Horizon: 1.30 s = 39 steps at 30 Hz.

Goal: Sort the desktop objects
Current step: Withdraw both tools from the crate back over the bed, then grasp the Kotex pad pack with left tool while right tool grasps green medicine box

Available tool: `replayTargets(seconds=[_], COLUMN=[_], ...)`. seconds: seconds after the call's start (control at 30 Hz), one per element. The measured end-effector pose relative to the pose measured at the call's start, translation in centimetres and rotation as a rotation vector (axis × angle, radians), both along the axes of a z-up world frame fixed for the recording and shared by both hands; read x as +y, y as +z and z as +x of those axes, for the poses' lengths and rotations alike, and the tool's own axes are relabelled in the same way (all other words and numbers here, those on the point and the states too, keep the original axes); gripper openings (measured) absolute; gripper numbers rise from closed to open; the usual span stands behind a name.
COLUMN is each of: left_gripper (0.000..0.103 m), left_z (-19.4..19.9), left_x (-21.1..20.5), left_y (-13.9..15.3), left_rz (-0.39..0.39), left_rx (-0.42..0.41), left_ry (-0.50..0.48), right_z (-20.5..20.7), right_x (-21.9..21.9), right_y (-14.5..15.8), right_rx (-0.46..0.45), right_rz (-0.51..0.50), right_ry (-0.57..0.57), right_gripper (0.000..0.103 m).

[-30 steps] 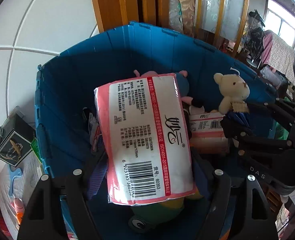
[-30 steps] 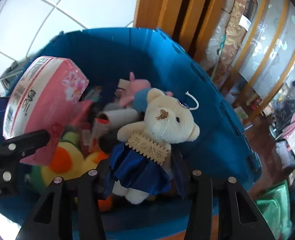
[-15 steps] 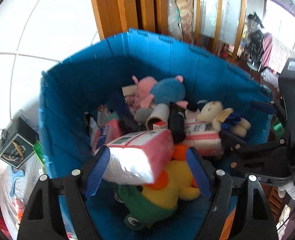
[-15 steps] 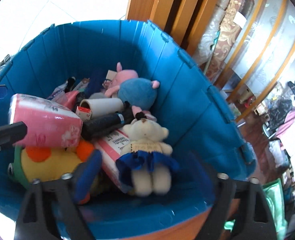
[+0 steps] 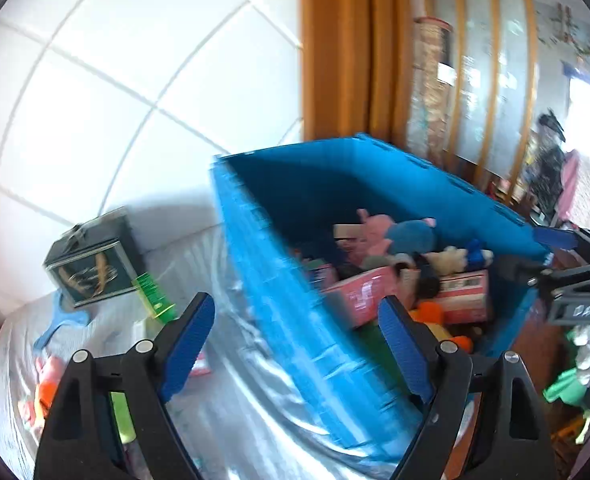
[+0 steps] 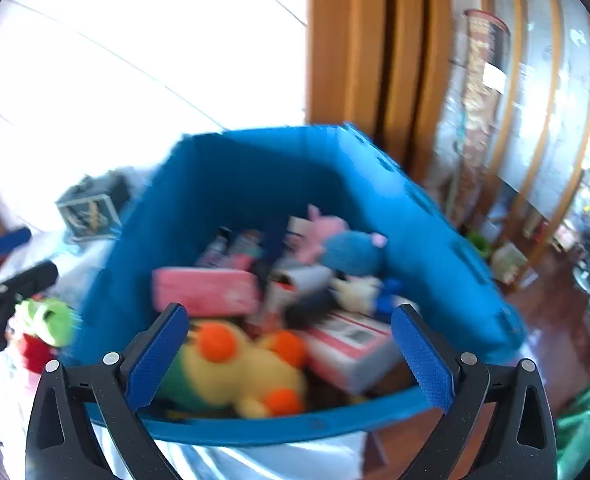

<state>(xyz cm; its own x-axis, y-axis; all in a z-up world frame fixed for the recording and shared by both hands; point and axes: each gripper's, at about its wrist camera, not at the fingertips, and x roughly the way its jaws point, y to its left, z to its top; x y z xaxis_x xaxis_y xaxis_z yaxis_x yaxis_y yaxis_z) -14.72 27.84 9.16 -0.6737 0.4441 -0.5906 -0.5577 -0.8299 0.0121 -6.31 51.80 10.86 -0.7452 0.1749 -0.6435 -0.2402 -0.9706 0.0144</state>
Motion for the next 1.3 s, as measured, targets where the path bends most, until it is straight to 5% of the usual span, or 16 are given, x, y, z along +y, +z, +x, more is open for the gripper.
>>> replayTargets(seconds=[0.43, 0.67, 0.9, 1.3], left_gripper=[0.084, 0.084, 0.084, 0.084], left_z=[-6.4, -9.9, -13.2, -22.3], left_x=[-26.7, -39.1, -51.4, -57.4], left_y=[-5.3, -8.5, -13.3, -23.9], left_rz=[-0.026, -0.039, -0.051, -0.020], left_rx=[-0.085, -0.152, -0.272, -0.515], left_ry=[0.390, 0.514, 0.743, 0.863], right_z=[-8.6, -14.8, -19.9, -32.8], right_x=[-16.7, -24.8, -28.3, -29.9], right_y=[2.1, -0.1, -4.5, -14.4], right_rx=[0.097, 0.027, -0.086, -0.345], right_rz=[-0.047, -0.057, -0.070, -0.062], right_ry=[0.243, 0.292, 0.295, 0.284], right_gripper=[0.103, 0.103, 0.103, 0.103])
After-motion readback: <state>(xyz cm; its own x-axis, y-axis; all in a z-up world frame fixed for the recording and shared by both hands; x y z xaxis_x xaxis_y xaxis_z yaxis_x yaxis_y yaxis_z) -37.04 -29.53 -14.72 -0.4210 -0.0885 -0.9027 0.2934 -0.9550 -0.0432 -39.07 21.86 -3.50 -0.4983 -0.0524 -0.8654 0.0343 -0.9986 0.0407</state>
